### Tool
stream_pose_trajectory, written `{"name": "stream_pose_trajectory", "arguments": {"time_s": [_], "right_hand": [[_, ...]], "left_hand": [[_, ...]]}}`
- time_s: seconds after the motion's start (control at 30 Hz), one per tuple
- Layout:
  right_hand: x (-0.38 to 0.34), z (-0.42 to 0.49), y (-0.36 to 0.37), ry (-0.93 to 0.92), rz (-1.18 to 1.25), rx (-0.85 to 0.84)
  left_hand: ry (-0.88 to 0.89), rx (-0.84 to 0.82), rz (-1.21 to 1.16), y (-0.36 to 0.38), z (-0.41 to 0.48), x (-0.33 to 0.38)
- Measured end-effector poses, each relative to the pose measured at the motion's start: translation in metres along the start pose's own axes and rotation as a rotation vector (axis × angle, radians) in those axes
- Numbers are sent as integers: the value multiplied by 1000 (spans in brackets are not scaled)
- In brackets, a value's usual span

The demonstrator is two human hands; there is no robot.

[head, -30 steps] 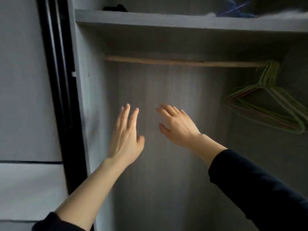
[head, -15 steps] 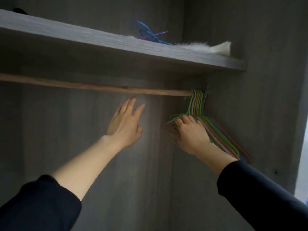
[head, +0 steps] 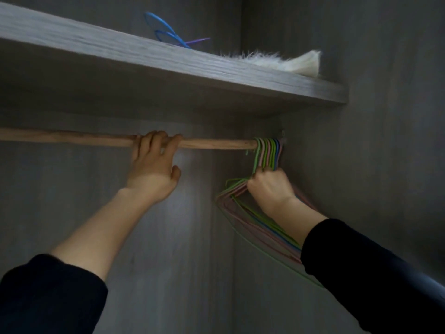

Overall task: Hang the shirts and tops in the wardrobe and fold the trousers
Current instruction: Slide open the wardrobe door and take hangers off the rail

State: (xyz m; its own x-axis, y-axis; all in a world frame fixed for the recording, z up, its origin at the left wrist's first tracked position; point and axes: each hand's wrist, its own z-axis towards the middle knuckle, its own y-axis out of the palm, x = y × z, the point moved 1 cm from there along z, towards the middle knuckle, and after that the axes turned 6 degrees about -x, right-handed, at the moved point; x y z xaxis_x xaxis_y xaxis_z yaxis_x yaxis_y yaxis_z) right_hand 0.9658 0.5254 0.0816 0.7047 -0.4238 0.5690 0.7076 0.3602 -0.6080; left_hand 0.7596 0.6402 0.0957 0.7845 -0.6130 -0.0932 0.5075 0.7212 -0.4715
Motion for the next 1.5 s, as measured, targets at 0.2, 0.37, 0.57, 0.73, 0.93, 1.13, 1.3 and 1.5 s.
{"name": "stream_pose_trajectory", "arguments": {"time_s": [0.2, 0.37, 0.57, 0.73, 0.93, 1.13, 1.3, 1.5], "right_hand": [[3, 4, -12, 41, 228, -95], [10, 12, -20, 227, 790, -177], [-1, 27, -9, 342, 1153, -89], [-19, 27, -7, 425, 1223, -8], [-37, 24, -4, 414, 1248, 53], [-43, 25, -4, 421, 1280, 134], [-36, 18, -14, 369, 1293, 207], [-26, -5, -31, 354, 1379, 212]], "left_hand": [[-5, 93, -44, 10, 2, -4], [-12, 60, -63, 8, 3, -6], [-7, -42, -79, -4, 3, -6], [2, -141, -91, -19, 3, -7], [10, -199, -87, -25, 6, -8], [19, -213, -77, -27, 6, -10], [14, -209, -76, -26, 7, -12], [7, -250, -71, -24, 9, -12]]}}
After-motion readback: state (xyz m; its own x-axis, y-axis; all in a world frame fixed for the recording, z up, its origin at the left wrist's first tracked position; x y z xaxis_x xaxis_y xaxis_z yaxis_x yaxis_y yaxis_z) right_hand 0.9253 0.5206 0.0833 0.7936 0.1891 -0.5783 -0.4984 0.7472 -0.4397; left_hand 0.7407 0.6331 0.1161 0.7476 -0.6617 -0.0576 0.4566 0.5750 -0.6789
